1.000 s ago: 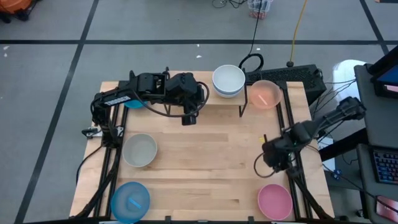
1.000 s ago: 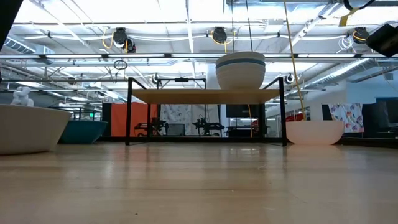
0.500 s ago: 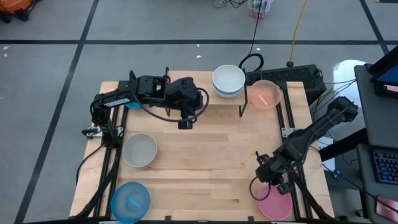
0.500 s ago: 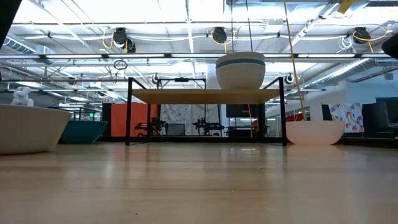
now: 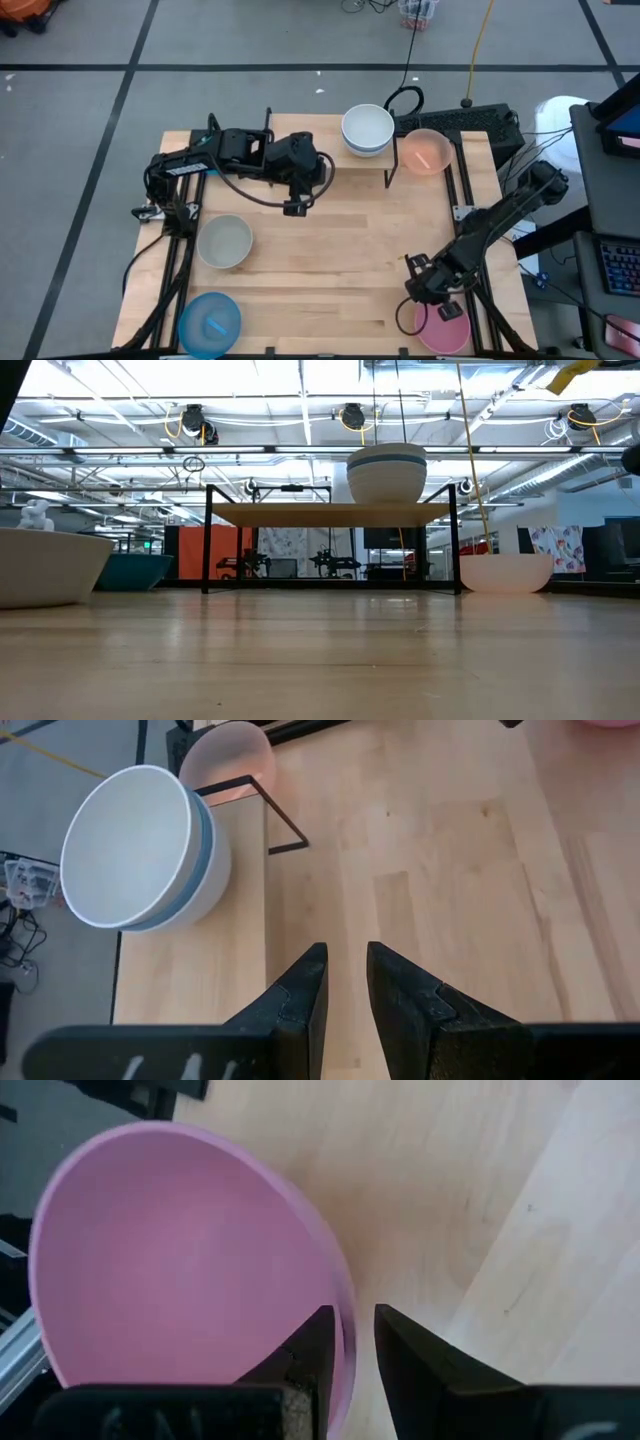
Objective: Place and stack bowls onto a shelf
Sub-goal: Stack the pink bowl on top of the white bowl on the shelf
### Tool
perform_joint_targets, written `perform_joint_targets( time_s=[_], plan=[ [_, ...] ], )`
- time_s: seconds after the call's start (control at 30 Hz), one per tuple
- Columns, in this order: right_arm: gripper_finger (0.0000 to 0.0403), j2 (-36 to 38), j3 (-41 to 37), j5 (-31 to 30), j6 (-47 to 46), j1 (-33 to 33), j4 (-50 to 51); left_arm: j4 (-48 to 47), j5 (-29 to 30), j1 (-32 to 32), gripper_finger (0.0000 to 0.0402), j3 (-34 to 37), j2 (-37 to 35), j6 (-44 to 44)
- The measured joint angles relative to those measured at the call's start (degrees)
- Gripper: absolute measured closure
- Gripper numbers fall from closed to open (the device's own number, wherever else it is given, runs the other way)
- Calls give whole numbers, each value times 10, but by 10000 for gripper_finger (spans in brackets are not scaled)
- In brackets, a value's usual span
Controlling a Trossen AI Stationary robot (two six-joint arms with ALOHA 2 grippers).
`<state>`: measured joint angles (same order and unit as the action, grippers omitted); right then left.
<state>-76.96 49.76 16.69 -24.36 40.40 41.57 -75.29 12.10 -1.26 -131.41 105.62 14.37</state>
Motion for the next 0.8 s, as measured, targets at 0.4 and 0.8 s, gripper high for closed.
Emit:
perform_joint_targets(
  time_s=[0.4, 0.8],
  plan=[
    [333, -53, -10, -4, 0, 2, -15, 0, 0, -4, 323, 0, 0, -1],
    [401, -30, -35, -41, -29, -24, -29, -1, 0, -4, 323, 0, 0, -1]
  ],
)
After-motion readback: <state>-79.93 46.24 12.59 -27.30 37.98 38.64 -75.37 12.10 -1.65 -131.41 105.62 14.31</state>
